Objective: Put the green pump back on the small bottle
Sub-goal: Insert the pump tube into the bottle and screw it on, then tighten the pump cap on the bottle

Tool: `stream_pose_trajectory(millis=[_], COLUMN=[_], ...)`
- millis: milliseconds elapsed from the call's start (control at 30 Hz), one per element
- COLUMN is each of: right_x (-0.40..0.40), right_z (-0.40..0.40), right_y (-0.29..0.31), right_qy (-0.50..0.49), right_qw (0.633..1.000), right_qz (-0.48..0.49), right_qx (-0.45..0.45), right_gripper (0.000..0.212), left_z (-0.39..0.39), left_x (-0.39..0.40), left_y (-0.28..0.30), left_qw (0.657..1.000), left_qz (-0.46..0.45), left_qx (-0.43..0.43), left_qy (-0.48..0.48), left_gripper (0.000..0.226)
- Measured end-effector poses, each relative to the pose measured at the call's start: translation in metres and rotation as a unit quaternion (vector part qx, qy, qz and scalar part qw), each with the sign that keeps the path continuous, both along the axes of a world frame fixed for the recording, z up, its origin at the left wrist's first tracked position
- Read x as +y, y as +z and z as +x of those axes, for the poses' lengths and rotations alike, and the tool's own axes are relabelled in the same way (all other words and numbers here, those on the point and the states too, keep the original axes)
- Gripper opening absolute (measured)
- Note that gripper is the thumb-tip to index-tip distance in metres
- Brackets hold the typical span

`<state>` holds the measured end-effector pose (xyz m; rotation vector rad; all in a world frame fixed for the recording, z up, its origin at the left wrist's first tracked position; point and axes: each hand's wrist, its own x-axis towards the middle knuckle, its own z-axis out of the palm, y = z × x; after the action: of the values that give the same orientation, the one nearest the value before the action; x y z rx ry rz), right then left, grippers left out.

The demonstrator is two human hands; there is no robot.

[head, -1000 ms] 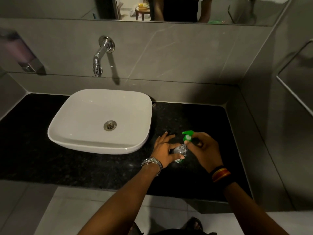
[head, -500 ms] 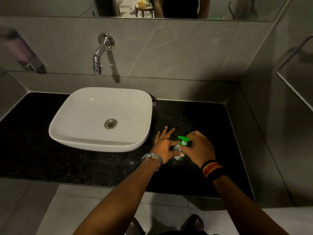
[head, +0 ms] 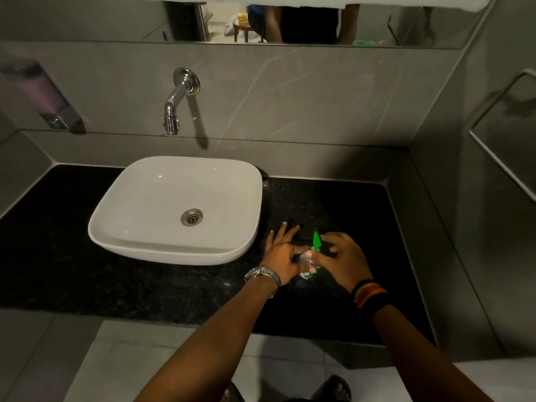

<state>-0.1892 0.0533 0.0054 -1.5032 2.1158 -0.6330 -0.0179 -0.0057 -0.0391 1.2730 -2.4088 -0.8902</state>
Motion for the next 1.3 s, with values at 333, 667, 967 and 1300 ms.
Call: stream_pose_trajectory(millis=[333, 667, 967, 1300], right_x=[0.003, 0.004, 0.000, 0.000], right_z=[0.000, 0.003, 0.010, 0.007], right_y=[-0.022, -0.022, -0.024, -0.023], right_qy=[-0.024, 0.008, -0.032, -0.060], right_qw=[0.991, 0.996, 0.996, 0.994], right_qz=[-0.063, -0.085, -0.079, -0.067], right_qx=[-0.119, -0.009, -0.001, -0.056], right_gripper=[0.043, 0.047, 0.045, 0.041], left_z=[0.000, 0.000, 0.000, 0.000], left_x=[0.001, -0.001, 0.000, 0.002], left_y=[-0.002, -0.005, -0.003, 0.002], left_qw=[1.000, 1.000, 1.000, 1.000], left_qz=[-0.001, -0.005, -0.007, -0.002], left_qx=[0.001, -0.007, 0.005, -0.004], left_qy=[0.004, 0.002, 0.013, 0.008], left_gripper=[0.053, 0.053, 0.048, 0.050])
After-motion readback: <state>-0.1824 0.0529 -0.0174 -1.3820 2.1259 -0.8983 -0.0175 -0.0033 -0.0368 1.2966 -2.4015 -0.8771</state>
